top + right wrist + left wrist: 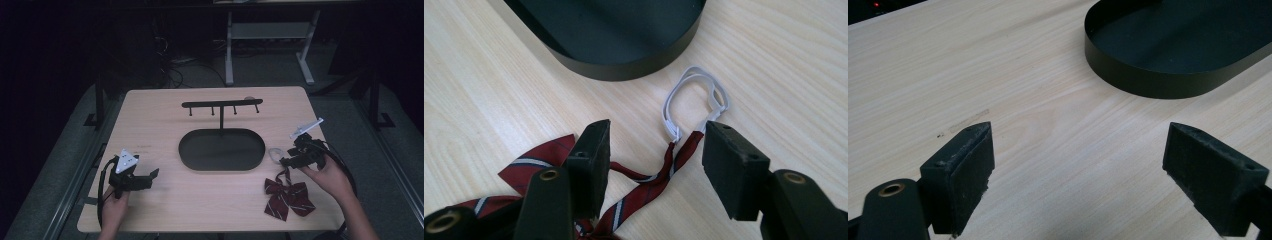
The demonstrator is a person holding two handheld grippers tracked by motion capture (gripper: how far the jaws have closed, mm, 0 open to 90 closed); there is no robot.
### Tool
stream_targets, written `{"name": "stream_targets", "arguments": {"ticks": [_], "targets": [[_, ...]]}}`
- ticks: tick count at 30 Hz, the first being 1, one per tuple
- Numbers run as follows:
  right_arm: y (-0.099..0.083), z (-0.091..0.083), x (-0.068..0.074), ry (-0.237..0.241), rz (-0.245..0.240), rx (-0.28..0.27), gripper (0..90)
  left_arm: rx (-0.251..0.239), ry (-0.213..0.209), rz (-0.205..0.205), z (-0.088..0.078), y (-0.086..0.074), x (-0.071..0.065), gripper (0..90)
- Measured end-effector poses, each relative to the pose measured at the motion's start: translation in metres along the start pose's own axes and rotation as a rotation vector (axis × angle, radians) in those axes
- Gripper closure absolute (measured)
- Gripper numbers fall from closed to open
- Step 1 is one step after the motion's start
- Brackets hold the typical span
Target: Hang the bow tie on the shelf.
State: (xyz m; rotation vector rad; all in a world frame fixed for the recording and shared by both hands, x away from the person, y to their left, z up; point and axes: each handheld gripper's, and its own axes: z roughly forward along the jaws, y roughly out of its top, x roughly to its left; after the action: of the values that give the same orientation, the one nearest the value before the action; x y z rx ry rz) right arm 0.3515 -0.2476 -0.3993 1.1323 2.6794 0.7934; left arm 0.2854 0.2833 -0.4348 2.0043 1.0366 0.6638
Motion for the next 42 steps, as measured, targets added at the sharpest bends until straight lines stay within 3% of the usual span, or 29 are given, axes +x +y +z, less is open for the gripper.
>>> {"name": "stream_targets", "arguments": {"ticks": [42], "targets": [[0.001, 0.017, -0.015, -0.026, 0.040, 0.073, 48.1, -0.005, -0.001, -0.003, 0.001, 0.000, 0.000, 13.1]]}}
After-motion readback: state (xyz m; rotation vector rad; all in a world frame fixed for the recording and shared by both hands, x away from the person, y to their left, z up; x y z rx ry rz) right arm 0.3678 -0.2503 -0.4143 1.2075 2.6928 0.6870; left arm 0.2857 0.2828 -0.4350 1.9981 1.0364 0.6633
